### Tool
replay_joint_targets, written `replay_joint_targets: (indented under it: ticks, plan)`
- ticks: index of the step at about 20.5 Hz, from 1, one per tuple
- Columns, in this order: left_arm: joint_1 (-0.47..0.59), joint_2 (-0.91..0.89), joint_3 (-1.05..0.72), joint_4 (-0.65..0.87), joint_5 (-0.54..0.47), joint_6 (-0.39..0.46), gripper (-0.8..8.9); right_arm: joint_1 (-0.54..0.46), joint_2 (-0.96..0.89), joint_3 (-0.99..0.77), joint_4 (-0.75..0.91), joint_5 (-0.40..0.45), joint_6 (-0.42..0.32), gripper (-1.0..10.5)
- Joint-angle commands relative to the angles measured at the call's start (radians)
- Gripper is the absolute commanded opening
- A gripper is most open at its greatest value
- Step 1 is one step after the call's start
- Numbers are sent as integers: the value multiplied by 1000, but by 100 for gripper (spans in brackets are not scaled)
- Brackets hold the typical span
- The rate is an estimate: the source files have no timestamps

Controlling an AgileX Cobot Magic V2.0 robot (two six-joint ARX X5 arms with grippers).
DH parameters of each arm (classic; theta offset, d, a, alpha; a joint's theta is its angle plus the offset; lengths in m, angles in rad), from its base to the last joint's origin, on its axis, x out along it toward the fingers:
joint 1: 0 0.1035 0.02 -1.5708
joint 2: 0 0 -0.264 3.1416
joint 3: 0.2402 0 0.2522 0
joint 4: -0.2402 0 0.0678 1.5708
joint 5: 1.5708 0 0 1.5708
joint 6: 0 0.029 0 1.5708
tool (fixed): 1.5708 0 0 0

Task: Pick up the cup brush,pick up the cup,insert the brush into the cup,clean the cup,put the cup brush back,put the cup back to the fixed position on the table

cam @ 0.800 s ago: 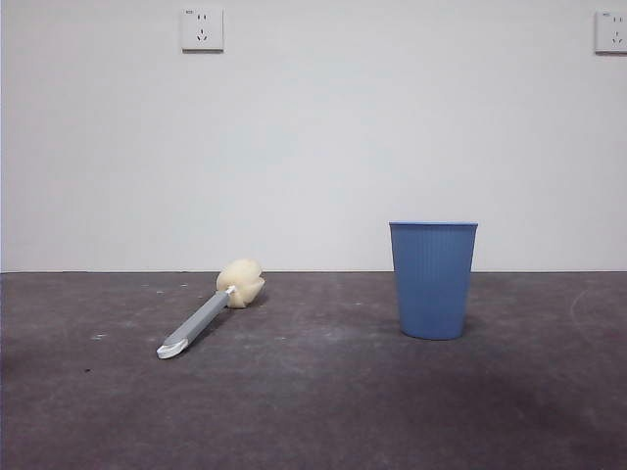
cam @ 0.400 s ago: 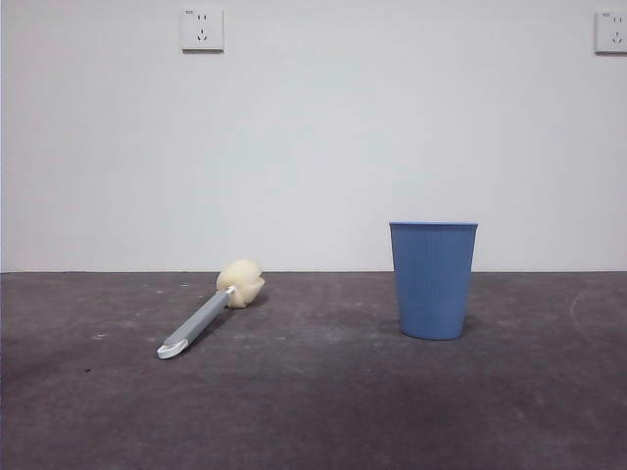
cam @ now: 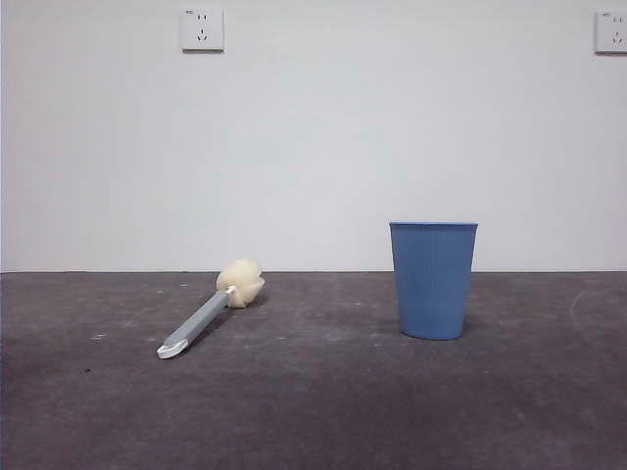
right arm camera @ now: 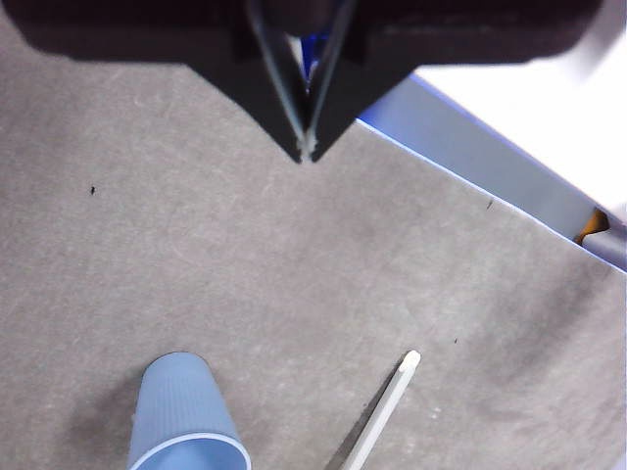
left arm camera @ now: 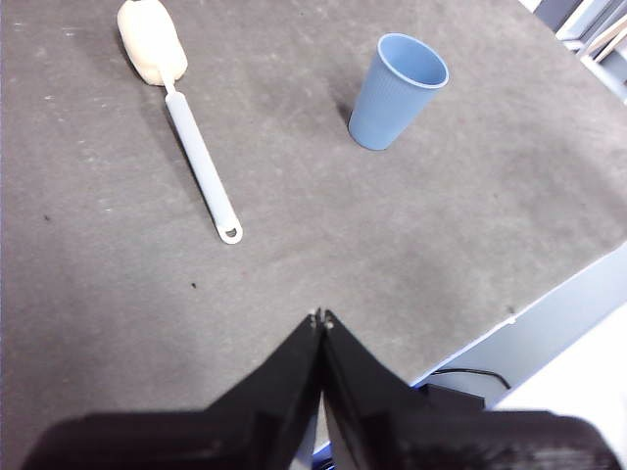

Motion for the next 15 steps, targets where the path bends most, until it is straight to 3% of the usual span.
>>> replay_joint_targets:
  ticks: [1, 3, 4, 9, 13, 15]
  plan:
    - [-3, -1, 1, 2, -4, 19, 176, 2, 0, 3, 14, -1, -8, 226]
    - [-3, 5, 1, 11, -3, 7, 536, 2, 0, 3, 15, -1, 11, 599]
    - [-3, 11, 1, 14, -3, 7, 566, 2, 0, 3, 16, -2, 21, 644]
    - [-4, 91, 7, 47, -3, -8, 566, 2, 5, 3, 20, -2, 22, 629]
    - [-50, 200, 7, 197, -13, -75, 566, 2, 19, 3, 20, -2, 23, 629]
    - [-111, 285, 10, 272, -80, -119, 566, 2, 24, 3, 22, -2, 26, 629]
